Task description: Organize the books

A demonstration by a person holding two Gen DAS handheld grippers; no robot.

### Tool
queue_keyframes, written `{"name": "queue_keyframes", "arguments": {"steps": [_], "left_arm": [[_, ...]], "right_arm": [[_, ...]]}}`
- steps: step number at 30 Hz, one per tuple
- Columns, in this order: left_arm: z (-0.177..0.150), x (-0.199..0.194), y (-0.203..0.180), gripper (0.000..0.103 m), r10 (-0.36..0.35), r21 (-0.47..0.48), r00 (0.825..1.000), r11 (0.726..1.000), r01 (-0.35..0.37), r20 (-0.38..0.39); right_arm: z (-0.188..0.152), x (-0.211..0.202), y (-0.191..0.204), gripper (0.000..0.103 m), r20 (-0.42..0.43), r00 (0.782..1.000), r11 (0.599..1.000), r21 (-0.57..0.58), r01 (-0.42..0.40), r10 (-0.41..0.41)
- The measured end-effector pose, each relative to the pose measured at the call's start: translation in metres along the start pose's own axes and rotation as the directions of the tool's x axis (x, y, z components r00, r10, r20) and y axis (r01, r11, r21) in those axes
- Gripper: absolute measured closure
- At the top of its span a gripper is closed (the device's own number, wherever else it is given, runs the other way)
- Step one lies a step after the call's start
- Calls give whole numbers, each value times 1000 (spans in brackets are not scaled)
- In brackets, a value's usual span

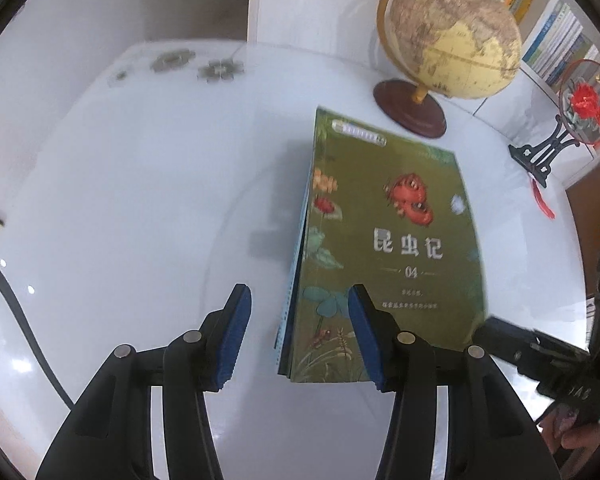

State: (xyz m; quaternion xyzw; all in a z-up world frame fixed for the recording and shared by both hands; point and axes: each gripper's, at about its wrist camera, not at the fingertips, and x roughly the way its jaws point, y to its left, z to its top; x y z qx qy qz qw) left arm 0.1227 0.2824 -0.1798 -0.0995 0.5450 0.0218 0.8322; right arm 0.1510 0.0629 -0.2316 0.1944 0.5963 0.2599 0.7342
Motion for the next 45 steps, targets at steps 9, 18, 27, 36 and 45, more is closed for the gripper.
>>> {"name": "queue_keyframes", "arguments": {"steps": [9, 18, 27, 36, 45], "left_arm": [[6, -90, -62, 55, -5, 46, 991, 999, -1, 133], [-24, -170, -150, 33, -4, 95, 967, 995, -21, 255], [-59, -229, -220, 21, -55, 206, 917, 978, -30, 395], [-85, -216, -249, 18, -66, 201, 899, 979, -25, 434], [-88, -220, -240, 18, -40, 136, 868, 990, -31, 495]], "right_arm": [[-30, -106, -1, 54, 109, 968, 973, -26, 231, -227], [-49, -254, 40, 25, 402, 852, 889, -166, 427, -335], [-105, -354, 50, 15, 623, 721, 901, -58, 429, -303], [-135, -376, 42, 6, 705, 625, 898, 39, 439, -336], [-136, -359, 47, 6, 714, 582, 867, 67, 495, -388]]}}
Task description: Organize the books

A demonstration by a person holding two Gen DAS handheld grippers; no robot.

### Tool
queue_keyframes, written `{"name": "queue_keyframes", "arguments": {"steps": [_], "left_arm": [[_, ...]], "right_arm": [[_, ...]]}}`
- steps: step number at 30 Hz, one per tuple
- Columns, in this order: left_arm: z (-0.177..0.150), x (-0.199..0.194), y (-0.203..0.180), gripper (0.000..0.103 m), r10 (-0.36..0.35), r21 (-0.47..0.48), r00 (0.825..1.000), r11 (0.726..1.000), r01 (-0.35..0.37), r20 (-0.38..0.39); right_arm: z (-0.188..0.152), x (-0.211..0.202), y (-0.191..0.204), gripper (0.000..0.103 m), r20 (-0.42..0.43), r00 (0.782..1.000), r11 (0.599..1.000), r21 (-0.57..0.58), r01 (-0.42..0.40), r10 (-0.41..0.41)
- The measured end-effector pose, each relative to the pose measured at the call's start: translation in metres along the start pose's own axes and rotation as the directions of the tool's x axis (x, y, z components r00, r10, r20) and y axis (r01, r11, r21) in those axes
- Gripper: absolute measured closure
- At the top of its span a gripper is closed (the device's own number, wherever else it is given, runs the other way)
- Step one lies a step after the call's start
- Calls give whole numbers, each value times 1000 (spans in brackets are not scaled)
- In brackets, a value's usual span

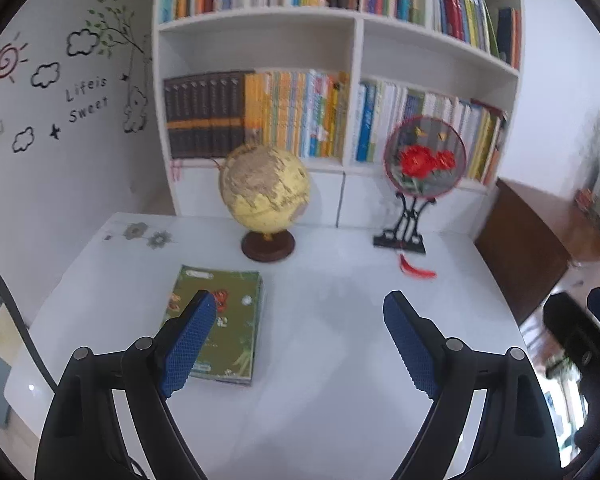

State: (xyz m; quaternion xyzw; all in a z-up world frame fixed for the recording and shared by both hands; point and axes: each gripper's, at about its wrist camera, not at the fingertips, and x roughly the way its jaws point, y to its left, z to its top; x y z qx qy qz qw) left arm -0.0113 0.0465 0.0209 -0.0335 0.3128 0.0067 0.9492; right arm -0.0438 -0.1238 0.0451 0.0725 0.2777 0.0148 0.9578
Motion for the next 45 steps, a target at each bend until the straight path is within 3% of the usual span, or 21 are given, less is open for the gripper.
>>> {"name": "queue_keyframes", "arguments": {"steps": [8, 23, 45], "left_arm": [[-2, 9, 6, 18, 6, -18, 1000, 1000, -7, -30], [-2, 10, -2, 18, 9, 2, 1000, 1000, -9, -25], [-4, 15, -9, 18, 3, 28, 999, 1000, -2, -45]], "right_arm": [[-9, 4, 23, 6, 19, 999, 992, -123, -31, 33], [-10, 21, 11, 6, -37, 995, 994, -54, -90, 88], [-10, 33, -1, 6, -67, 996, 998, -10, -62, 61]]}}
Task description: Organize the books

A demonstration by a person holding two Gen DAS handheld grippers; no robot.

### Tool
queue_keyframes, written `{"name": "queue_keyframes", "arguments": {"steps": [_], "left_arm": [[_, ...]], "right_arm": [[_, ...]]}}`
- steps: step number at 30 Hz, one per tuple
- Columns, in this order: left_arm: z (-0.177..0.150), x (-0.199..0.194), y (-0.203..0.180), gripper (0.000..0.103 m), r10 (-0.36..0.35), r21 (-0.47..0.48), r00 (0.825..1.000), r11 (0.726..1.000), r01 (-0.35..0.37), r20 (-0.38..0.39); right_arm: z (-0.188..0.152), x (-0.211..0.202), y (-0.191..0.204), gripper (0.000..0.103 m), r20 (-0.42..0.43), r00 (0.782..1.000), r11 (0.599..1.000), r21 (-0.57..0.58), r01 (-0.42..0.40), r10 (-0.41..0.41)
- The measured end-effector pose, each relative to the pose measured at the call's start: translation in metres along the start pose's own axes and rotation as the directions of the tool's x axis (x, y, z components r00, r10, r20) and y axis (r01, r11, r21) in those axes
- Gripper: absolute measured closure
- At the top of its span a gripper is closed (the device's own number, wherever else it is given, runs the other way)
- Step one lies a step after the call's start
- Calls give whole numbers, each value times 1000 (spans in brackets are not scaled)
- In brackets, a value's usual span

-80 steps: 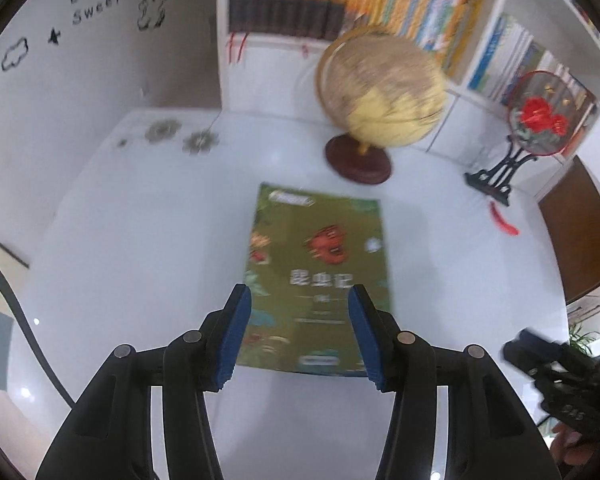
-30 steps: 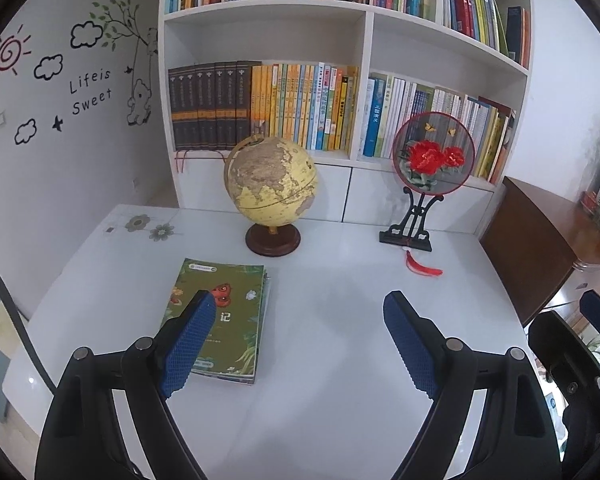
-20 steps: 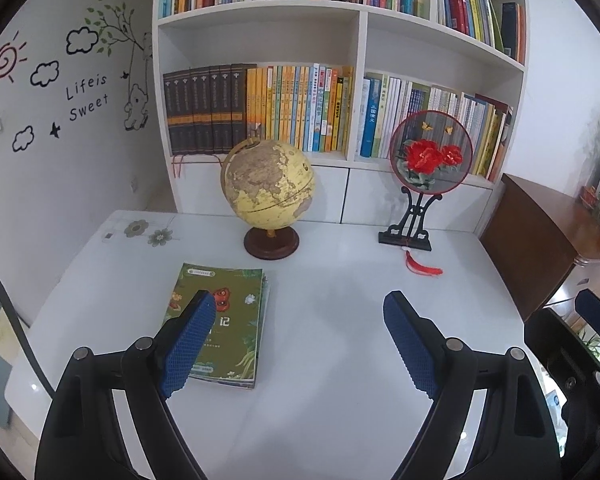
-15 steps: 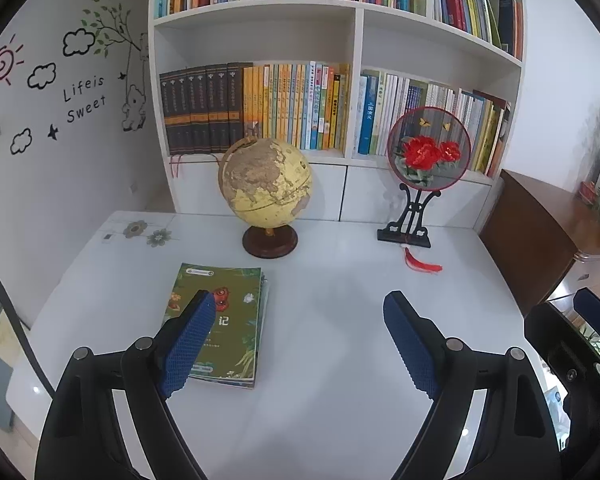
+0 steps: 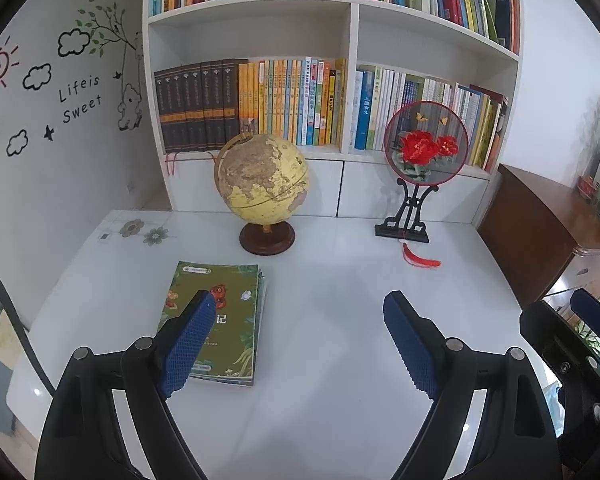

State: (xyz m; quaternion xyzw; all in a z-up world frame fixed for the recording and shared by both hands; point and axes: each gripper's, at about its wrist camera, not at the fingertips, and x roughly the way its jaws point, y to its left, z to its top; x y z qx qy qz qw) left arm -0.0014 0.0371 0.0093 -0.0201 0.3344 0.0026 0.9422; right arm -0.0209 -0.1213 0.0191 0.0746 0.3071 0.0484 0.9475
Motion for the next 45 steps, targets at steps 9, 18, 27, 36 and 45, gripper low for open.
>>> {"name": "queue_keyframes", "arguments": {"steps": [9, 18, 27, 36, 45], "left_arm": [[-1, 1, -1, 18, 3, 3, 1000, 1000, -3, -12], [-1, 1, -1, 16, -1, 6, 1000, 1000, 1, -19], [-3, 3, -3, 12, -5, 11, 999, 1000, 5, -40], [-4, 3, -9, 12, 35, 32, 998, 999, -33, -46], [-4, 1, -9, 12, 25, 29, 998, 999, -24, -50]], "right_arm": [[-1, 1, -4, 6, -10, 1000, 1000, 13, 7, -7], [-3, -1, -3, 6, -10, 1000, 1000, 7, 8, -8], [-2, 1, -3, 6, -28, 1000, 1000, 10, 7, -7], [-5, 2, -3, 6, -46, 999, 1000, 4, 14, -14], [-5, 1, -4, 6, -41, 999, 1000, -2, 20, -20]]}}
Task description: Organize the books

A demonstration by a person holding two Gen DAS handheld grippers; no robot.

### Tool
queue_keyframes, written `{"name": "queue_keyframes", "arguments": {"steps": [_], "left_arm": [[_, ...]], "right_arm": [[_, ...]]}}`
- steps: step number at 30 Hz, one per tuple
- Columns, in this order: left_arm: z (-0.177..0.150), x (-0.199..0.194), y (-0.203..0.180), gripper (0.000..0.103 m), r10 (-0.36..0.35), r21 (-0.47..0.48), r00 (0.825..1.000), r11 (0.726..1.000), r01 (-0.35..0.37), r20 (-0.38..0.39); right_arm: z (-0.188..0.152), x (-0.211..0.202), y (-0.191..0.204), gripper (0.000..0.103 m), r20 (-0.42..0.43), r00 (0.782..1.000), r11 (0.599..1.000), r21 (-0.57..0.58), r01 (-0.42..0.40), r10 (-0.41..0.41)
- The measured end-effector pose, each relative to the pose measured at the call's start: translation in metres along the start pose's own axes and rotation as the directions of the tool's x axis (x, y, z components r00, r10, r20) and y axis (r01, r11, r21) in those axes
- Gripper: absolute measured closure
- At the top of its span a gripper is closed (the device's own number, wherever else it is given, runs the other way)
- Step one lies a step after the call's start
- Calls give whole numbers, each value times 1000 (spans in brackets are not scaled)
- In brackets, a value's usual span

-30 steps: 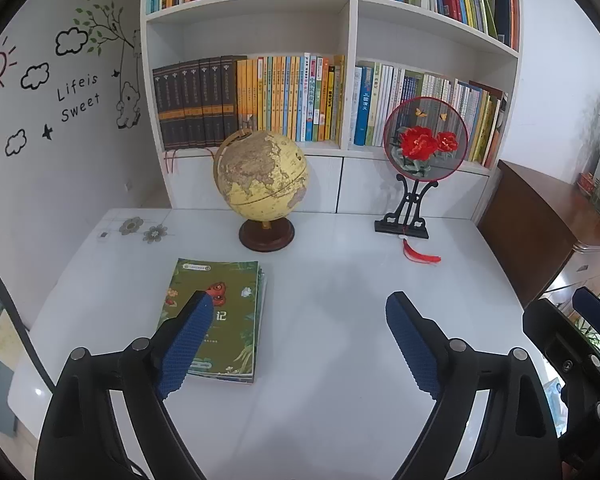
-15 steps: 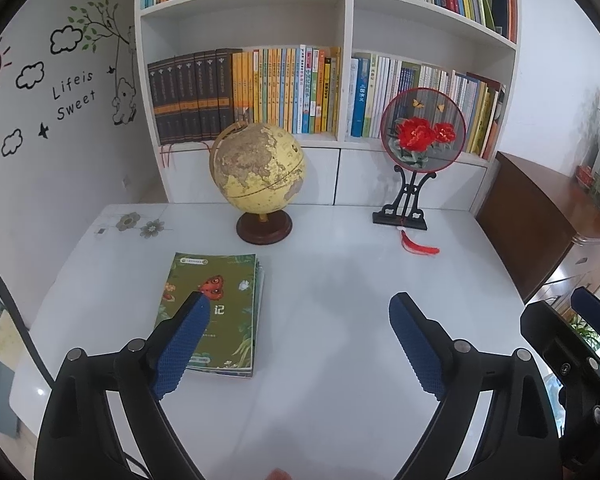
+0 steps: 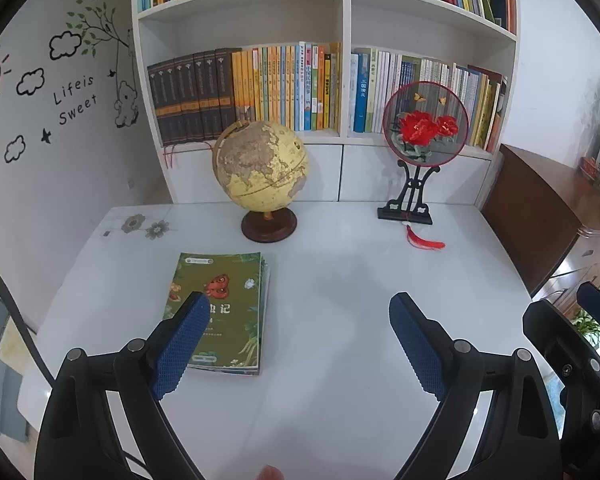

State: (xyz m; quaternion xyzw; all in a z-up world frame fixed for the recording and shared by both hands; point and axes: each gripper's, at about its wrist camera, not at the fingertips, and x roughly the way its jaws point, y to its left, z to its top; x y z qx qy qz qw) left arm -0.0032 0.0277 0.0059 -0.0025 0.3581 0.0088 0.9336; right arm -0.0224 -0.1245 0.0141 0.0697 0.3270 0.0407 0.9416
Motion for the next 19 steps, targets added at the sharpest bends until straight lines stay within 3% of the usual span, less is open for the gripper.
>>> {"name": "queue_keyframes", "arguments": {"steps": [19], "left_arm": [[-1, 2, -8, 12, 38, 43, 999, 998, -38, 11]], "right_arm": [[-3, 5, -1, 6, -26, 1000, 1000, 8, 6, -6]]}}
